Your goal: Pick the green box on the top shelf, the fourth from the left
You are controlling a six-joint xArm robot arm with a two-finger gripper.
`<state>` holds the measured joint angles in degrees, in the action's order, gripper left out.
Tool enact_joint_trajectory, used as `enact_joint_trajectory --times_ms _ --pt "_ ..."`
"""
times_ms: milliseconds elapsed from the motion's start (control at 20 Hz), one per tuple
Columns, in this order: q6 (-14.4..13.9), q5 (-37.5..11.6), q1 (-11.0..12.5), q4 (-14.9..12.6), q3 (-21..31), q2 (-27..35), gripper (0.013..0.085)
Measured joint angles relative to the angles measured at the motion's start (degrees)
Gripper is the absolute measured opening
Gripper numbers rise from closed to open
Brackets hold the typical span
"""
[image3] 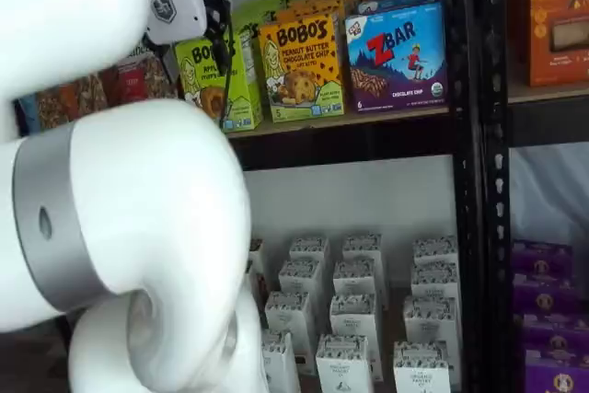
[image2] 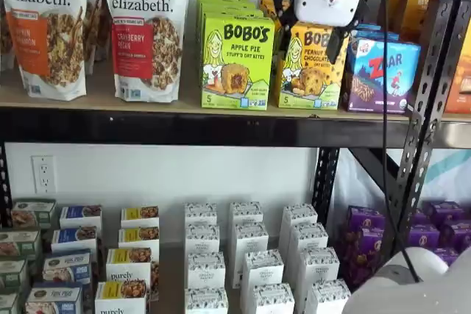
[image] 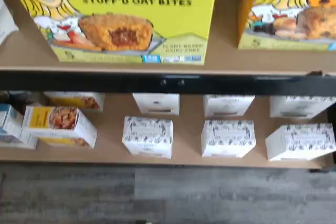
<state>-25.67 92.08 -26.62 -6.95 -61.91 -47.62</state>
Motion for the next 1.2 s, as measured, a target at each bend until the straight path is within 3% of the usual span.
enact_joint_trajectory --times_ms 300,650,900,1200 --pt "-0.4 -4.61 -0.15 -1.32 -0.3 1.96 0.085" --pt "1.8 -9.83 2.43 0.35 -1.23 5.37 0.085" --pt "2.78 -12.31 3.79 -0.42 -3.79 9.64 0.085" --pt "5.11 -14.14 5.96 2.09 -6.74 13.6 0.085"
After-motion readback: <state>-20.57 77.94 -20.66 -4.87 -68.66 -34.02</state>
